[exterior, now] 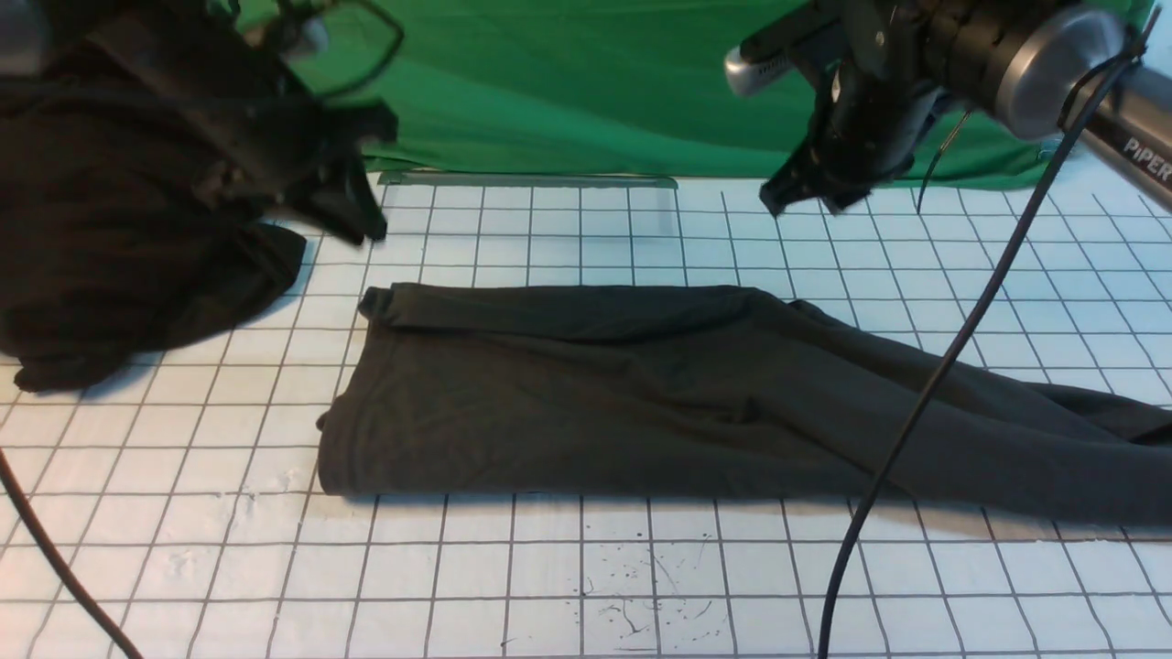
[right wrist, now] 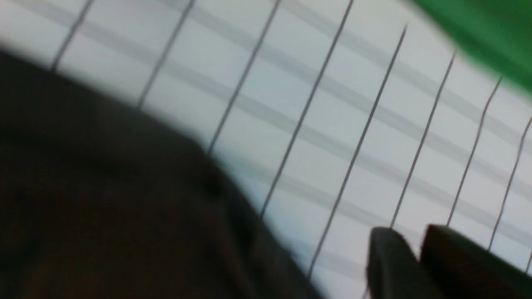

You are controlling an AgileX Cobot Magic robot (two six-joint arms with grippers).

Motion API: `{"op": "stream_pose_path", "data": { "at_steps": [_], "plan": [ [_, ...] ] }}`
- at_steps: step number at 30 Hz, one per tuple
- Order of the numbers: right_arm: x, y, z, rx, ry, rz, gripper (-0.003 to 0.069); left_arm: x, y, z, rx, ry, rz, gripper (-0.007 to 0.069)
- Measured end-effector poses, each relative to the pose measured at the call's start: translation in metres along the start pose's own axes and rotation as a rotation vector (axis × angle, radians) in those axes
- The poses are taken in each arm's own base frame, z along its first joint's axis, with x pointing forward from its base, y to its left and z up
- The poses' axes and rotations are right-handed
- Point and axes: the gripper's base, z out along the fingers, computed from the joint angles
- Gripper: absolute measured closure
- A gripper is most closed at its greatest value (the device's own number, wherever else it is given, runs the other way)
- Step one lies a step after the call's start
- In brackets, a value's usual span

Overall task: Fold a long-sleeved shirt over a white checkered tablecloth.
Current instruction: 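Fold the black garment in half by bringing its near edge over to the far edge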

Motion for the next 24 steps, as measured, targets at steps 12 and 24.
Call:
{"op": "stream_pose_path", "data": {
  "at_steps": [12, 24],
  "plan": [
    [0.025, 0.05, 0.063, -0.356, 0.113, 0.05, 0.0659, 0.021, -0.02, 0.062, -0.03, -0.029, 0.104, 0.0624],
    [-0.012, 0.034, 0.102, -0.282, -0.298, 0.246, 0.0659, -0.009, -0.013, 0.058, -0.1, -0.312, 0.146, 0.0624]
  ]
}}
